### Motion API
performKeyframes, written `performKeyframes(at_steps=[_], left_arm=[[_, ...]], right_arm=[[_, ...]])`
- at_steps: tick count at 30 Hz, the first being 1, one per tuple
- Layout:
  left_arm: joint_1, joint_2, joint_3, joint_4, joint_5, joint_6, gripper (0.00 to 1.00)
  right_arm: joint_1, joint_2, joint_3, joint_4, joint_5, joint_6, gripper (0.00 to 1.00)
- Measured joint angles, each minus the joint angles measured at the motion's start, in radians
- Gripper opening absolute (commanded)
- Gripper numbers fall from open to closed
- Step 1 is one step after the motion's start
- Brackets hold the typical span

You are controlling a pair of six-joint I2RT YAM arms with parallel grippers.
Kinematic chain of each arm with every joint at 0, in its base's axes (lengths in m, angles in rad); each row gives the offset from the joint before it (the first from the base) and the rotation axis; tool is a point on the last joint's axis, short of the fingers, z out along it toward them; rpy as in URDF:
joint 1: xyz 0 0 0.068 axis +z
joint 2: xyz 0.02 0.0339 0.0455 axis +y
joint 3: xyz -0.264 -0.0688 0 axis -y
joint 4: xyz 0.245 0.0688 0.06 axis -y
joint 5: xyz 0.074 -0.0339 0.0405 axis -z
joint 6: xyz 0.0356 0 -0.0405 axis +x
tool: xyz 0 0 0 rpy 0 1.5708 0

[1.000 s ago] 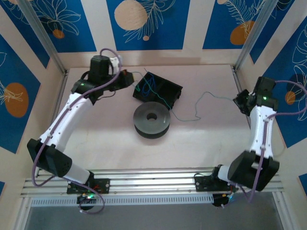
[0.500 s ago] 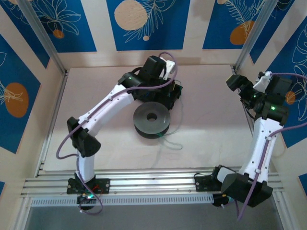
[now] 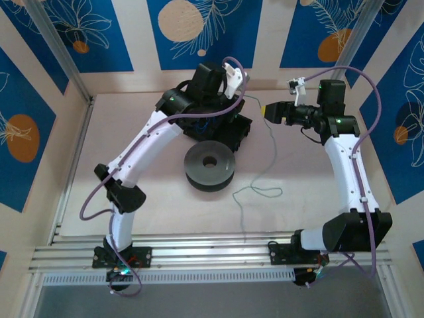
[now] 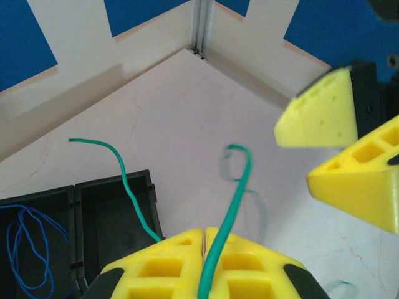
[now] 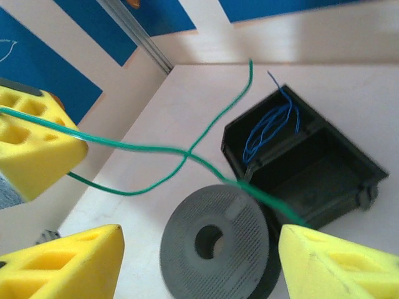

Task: Wrap the cables

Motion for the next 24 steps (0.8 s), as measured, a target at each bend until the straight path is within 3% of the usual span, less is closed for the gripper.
performKeyframes(at_steps=[7, 11, 13, 15, 16, 17, 18, 20, 21, 24], left_arm=[[0.000, 0.000, 0.000, -0.002, 0.035, 0.046, 0.00], [0.000, -0.001, 0.000, 0.005, 0.044, 0.055, 0.00], [0.005, -0.001, 0.000, 0.011, 0.048, 0.056, 0.00], [0.007, -0.001, 0.000, 0.028, 0.047, 0.056, 0.00], [0.008, -0.001, 0.000, 0.037, 0.043, 0.056, 0.00], [0.009, -0.001, 0.000, 0.051, 0.035, 0.056, 0.15], [0.010, -0.001, 0.000, 0.063, 0.018, 0.060, 0.50], [0.010, -0.002, 0.000, 0.066, -0.021, 0.057, 0.88], [0.011, -0.003, 0.000, 0.067, -0.051, 0.055, 1.00], [0.025, -0.029, -0.034, 0.080, -0.087, 0.013, 1.00]], right_arm=[[0.090, 0.085, 0.101, 0.033, 0.014, -0.211, 0.67], [0.147, 0.126, 0.128, 0.035, 0.050, -0.286, 0.52], [0.154, 0.134, 0.129, 0.042, 0.069, -0.305, 0.38], [0.163, 0.136, 0.130, 0.055, 0.097, -0.326, 0.09], [0.168, 0.136, 0.131, 0.061, 0.117, -0.335, 0.00], [0.172, 0.136, 0.134, 0.064, 0.140, -0.344, 0.00], [0.182, 0.137, 0.139, 0.064, 0.175, -0.354, 0.00], [0.197, 0.137, 0.146, 0.082, 0.261, -0.364, 0.00], [0.199, 0.137, 0.149, 0.096, 0.315, -0.371, 0.00], [0.194, 0.137, 0.164, 0.122, 0.432, -0.394, 0.00]])
